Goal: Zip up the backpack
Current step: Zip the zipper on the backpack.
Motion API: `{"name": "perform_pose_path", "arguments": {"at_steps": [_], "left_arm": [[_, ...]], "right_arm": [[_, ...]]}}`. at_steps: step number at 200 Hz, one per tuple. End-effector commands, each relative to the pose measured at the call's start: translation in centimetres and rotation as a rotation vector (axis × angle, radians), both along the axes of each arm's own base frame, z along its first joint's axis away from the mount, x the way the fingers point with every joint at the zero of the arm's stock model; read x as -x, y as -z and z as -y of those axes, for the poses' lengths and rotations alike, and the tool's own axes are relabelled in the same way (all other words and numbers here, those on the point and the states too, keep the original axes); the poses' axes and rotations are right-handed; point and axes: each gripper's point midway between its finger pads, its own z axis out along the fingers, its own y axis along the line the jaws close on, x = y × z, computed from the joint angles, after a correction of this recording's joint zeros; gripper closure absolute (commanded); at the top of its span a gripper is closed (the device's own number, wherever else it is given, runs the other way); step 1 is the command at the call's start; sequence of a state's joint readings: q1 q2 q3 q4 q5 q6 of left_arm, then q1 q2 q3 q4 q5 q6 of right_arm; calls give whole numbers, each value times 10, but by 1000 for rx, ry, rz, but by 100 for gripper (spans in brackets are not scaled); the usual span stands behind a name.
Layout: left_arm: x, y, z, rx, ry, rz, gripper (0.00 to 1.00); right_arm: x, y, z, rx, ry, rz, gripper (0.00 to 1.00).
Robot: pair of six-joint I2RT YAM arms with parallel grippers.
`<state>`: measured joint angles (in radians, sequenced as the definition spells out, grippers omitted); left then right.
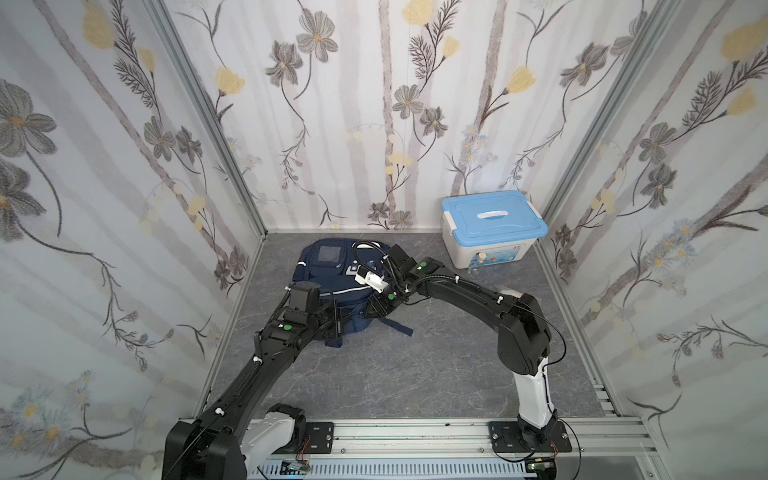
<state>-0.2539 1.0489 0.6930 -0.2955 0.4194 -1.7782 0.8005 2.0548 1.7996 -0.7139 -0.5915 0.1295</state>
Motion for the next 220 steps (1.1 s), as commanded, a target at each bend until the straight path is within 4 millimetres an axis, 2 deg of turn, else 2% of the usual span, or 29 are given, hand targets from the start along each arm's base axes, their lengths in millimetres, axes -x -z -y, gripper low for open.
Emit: {"name": "perform_pose_path", "arguments": {"at_steps": [1,20,41,55,69,92,107,129,158,170,205,220], "left_arm": [[-6,-15,5,65,-11,39,100],[-6,-16,5,66,-12,37,100],[-6,-16,6,69,-7,38,100],[-5,-15,5,67,-11,34,100],[-4,-14,4,68,-14,31,100],[-3,-14,3,68,-23,31,100],[-3,-13,2,67,-26,32,100],[-3,-12,2,70,-30,27,100],[-3,-10,1,71,-36,23,100],[-3,-9,0,71,-41,19,100],[-6,-11,-3,72,-55,27,100],[-8,-10,-5,68,-60,28,100]], "right_arm": [[13,1,1,-6,-66,-32,63],[12,12,7,42,-70,-19,62],[3,16,16,92,-59,43,51],[0,16,16,89,-66,46,52],[0,14,13,75,-76,31,57],[3,13,2,56,-99,14,59],[1,13,1,57,-97,15,63],[0,11,-2,49,-105,18,65],[6,11,-4,37,-121,-7,73],[8,12,-4,39,-123,-15,77],[19,13,-2,33,-138,-69,100],[20,18,0,46,-136,-81,100]]}}
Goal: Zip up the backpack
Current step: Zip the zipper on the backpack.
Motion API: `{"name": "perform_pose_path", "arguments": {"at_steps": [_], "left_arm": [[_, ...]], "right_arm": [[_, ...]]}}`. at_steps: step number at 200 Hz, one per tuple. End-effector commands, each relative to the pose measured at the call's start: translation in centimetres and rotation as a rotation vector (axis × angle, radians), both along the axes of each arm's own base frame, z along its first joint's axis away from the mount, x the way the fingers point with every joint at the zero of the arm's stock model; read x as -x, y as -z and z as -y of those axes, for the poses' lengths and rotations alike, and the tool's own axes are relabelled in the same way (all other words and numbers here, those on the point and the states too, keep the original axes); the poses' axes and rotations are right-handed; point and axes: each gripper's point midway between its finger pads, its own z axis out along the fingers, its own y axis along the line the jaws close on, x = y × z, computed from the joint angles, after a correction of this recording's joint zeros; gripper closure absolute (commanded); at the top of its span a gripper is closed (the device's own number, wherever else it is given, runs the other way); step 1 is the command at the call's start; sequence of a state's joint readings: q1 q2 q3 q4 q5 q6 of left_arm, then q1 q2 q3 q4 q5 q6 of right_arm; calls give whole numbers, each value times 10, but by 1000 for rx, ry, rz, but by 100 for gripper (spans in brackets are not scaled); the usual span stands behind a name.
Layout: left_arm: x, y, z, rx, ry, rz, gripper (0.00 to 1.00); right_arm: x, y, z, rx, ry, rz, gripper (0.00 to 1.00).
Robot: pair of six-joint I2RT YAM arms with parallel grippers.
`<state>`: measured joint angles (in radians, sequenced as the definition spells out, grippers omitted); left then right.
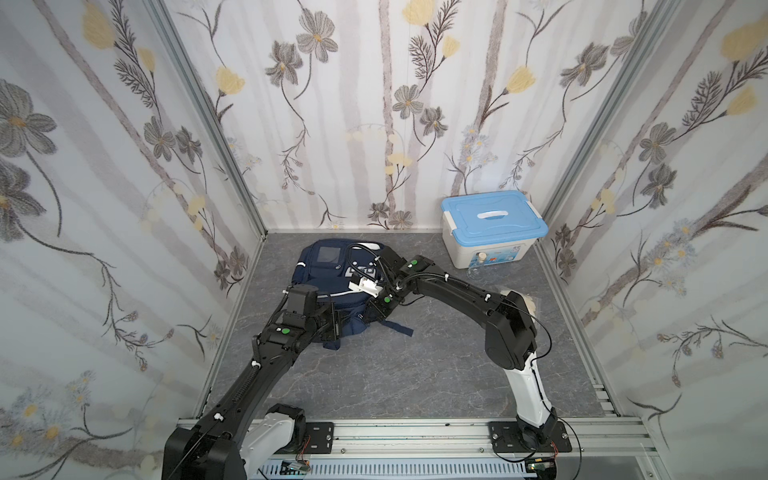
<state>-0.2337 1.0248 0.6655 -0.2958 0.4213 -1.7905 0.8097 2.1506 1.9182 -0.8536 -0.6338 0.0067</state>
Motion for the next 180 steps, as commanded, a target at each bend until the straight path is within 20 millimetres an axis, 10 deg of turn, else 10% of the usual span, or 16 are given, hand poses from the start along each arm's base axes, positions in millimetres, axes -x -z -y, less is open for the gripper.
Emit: {"name": "perform_pose_path", "arguments": {"at_steps": [1,31,85,145,159,165,180], "left_arm": [[-12,-15,1,60,-35,38,100],[-10,-15,-6,62,-47,30,100],[14,-34,-30,101,-87,22,100],[23,-45,-36,72,-76,26,100],[14,-46,-34,51,-53,45,100],[10,-45,-33,38,-36,47,84],[-1,-39,-28,-26,35,64,45]], "right_arm": [[10,4,5,12,-16,-54,100],[-6,23,33,115,40,-25,100],[-105,68,123,376,258,105,100],[-178,80,168,477,494,158,100],[-170,74,159,402,469,92,37],[-162,68,156,371,457,70,6],[-136,37,144,287,411,56,0]]}}
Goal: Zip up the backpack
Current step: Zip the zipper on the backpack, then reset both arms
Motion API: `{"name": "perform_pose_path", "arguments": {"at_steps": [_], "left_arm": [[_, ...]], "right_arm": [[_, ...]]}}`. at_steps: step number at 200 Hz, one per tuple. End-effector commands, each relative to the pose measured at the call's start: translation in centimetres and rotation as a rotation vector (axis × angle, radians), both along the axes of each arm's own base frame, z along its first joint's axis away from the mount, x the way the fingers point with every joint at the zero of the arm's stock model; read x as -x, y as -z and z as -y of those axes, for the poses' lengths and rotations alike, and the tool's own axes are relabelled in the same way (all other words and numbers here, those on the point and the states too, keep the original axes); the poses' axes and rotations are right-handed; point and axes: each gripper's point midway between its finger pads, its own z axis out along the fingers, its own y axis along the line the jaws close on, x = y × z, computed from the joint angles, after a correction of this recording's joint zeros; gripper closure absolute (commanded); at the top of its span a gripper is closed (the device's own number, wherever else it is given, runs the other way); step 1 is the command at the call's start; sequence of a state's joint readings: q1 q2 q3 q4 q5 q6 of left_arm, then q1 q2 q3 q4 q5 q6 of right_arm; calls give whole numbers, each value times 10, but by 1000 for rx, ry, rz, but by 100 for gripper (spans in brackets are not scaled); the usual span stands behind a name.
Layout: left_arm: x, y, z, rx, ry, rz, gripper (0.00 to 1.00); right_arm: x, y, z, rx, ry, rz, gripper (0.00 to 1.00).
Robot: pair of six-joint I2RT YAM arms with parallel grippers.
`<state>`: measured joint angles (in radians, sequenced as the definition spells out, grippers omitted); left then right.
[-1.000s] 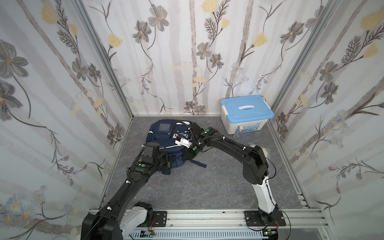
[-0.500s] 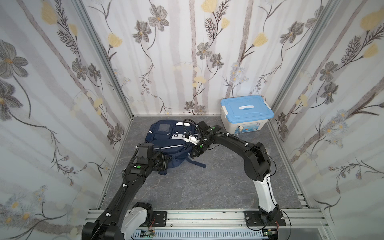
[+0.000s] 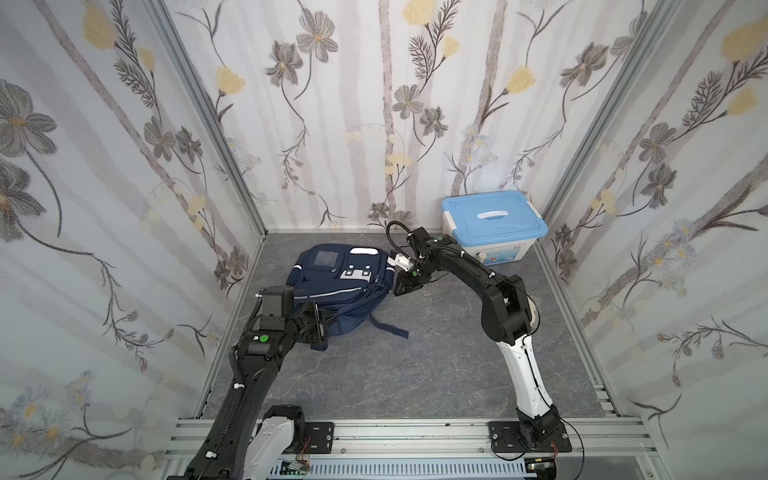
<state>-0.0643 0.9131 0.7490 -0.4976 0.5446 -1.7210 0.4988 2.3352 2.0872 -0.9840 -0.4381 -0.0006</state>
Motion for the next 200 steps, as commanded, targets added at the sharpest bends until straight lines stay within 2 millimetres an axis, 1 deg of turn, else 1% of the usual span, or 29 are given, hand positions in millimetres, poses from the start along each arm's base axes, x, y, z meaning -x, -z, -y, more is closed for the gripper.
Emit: {"name": "perform_pose_path", "arguments": {"at_steps": [1,4,9,11,23,33,37,44,51,52,56,61,66,70,84,92,98,105,118,127,136,142,151,159,165,178,187,194,200], "left_arm": [[-16,1,4,-73,75,45,40],[-18,3,5,-90,95,47,29],[-22,6,6,-120,133,50,4],[-23,9,7,-131,149,49,1],[-33,16,8,-232,260,66,0],[-34,24,-1,-378,367,48,0],[-35,21,-5,-449,412,56,0],[-38,22,-19,-603,479,46,0],[-41,13,-38,-768,499,47,0],[-41,12,-41,-787,504,52,0],[-45,5,-50,-863,506,80,0],[-51,-2,-58,-946,507,120,0],[-53,-15,-69,-1037,495,175,0],[-56,-22,-79,-1116,476,198,0],[-70,-35,-102,-1323,445,316,0],[-78,-37,-112,-1427,432,373,0],[-85,-35,-115,-1505,436,427,0],[-92,-29,-119,-1595,442,480,0],[-101,-9,-120,-1715,477,552,0],[-105,6,-131,-1770,448,525,0],[-111,22,-136,-1722,396,541,0],[-117,31,-135,-1700,387,570,0],[-128,56,-132,-1697,436,562,0],[-134,72,-134,-1685,470,526,0],[-138,82,-135,-1677,493,497,0],[-144,90,-131,-1662,534,498,0],[-145,92,-129,-1655,524,514,0],[-144,95,-128,-1652,517,532,0],[-145,96,-126,-1657,514,554,0]], "right_arm": [[10,-26,21,58,37,52,0],[15,-34,21,51,32,66,0],[22,-45,22,45,23,98,0],[25,-52,23,44,21,115,0],[38,-79,36,67,41,223,0],[43,-99,53,79,93,315,0],[42,-108,62,86,118,361,0],[40,-120,77,102,162,445,0],[38,-125,96,138,206,529,0],[37,-131,99,136,215,553,0],[35,-136,111,159,242,612,0],[31,-134,127,195,268,671,0],[25,-136,143,232,306,739,0],[21,-131,159,266,346,778,0],[9,-121,205,271,483,888,0],[9,-109,230,250,553,928,0],[9,-105,247,236,606,977,0],[11,-102,266,214,663,1030,0],[16,-86,289,205,711,1039,0],[18,-79,296,199,721,1045,0],[15,-80,303,198,757,1081,0],[14,-83,300,172,745,1095,0],[8,-87,299,137,759,1132,0],[7,-85,291,118,708,1110,0],[12,-78,284,116,674,1060,0],[38,-60,279,110,661,1000,0],[55,-48,292,146,722,1067,0],[56,-51,303,153,790,1131,0],[53,-50,309,164,822,1111,0]]}}
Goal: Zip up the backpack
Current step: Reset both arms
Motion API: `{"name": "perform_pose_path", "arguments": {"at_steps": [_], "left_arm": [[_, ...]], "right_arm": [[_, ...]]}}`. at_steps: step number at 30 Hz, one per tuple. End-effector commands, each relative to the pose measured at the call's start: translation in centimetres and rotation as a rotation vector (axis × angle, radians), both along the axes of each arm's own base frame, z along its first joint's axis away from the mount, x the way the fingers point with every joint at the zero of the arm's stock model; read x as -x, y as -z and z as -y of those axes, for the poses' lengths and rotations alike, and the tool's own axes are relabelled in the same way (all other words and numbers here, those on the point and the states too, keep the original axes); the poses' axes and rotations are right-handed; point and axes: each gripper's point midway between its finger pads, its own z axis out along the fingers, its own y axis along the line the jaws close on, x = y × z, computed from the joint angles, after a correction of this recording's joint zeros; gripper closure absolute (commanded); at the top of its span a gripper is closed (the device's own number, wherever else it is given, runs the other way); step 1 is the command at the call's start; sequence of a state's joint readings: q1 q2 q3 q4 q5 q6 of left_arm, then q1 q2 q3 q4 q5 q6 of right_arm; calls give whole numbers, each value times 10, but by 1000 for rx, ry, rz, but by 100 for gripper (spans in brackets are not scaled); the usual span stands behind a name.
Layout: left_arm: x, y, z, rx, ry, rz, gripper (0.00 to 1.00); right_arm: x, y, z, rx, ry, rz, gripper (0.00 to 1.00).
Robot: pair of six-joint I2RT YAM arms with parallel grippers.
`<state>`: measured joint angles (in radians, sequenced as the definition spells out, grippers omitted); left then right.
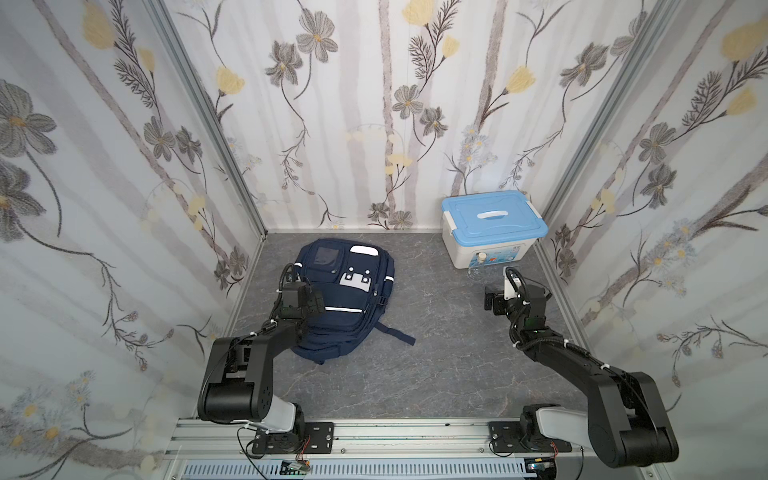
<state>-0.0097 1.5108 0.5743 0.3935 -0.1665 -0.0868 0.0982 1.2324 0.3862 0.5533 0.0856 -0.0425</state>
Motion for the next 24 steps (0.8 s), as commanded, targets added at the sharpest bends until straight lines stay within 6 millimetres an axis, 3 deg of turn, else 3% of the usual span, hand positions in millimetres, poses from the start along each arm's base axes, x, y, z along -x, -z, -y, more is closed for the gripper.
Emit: {"name": "perform_pose_path", "arguments": {"at_steps": [1,4,6,7,16,24], "left_arm": [[-19,-21,6,-18,55,146,0],[-14,-22,16,-2,115,186,0],[-5,-14,19,-2,136,235,0],[-3,-19,18,-11,130,289,0],[-5,-14,17,-5,127,245,0],[-5,-15,18,-5,129,245,0]], "right_arm": [[3,0,22,-22,119,86,0],[-30,32,17,-30,98,13,0],[-23,35,21,-63,97,-43,0],[-27,33,18,-68,78,-6,0],[-28,34,4,-67,-10,-49,0],[-27,34,9,-68,14,-45,0]]}}
